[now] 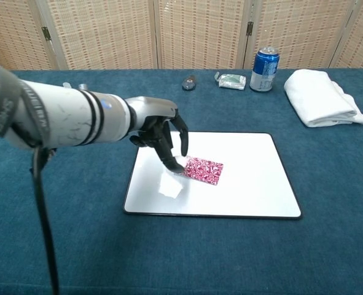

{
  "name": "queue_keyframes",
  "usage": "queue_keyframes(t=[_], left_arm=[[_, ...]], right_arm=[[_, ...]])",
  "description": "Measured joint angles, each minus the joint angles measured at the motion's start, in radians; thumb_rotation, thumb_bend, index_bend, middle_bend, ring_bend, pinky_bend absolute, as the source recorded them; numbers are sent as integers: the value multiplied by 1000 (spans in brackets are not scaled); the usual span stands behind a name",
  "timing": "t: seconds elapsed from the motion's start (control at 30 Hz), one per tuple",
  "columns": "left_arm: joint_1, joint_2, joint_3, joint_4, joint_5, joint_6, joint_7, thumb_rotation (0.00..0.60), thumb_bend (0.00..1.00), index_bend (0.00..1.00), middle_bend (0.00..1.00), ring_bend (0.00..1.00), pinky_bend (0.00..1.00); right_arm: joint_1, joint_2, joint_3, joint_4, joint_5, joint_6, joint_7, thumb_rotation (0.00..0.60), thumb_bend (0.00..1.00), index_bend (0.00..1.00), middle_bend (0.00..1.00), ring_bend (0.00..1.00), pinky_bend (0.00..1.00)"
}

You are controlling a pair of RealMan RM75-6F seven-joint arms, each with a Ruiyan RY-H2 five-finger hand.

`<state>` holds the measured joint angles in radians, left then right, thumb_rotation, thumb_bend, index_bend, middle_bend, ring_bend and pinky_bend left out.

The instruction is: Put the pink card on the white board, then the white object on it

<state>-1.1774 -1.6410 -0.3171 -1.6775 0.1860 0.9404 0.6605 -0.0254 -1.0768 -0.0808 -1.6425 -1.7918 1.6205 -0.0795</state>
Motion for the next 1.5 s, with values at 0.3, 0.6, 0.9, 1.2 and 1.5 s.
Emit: queue_keyframes(t=[0.3, 0.6, 0.9, 1.2, 1.5], left_arm=[[-121, -80, -20, 227, -95, -163, 14, 600, 293, 565, 1000, 1000, 1000], [-178, -103, 4, 343, -138, -267, -15, 600, 293, 565, 1000, 1000, 1000], [-178, -104, 41, 409, -119, -340, -90, 600, 293, 564, 1000, 1000, 1000], [-172, -95, 76, 444, -83, -387, -168, 600, 293, 536, 1000, 1000, 1000], [-171, -79, 95, 414, -41, -384, -233, 600, 289, 418, 1000, 1000, 1000]], right_arm=[[12, 23, 15, -7, 54, -32, 46, 600, 296, 0, 0, 0, 0], [23, 34, 25, -14, 77, -55, 59, 600, 296, 0, 0, 0, 0], [25, 33, 31, -17, 93, -63, 52, 600, 296, 0, 0, 0, 0], [31, 32, 36, -21, 104, -77, 47, 600, 296, 0, 0, 0, 0], [27, 34, 38, -19, 103, -67, 51, 600, 296, 0, 0, 0, 0]])
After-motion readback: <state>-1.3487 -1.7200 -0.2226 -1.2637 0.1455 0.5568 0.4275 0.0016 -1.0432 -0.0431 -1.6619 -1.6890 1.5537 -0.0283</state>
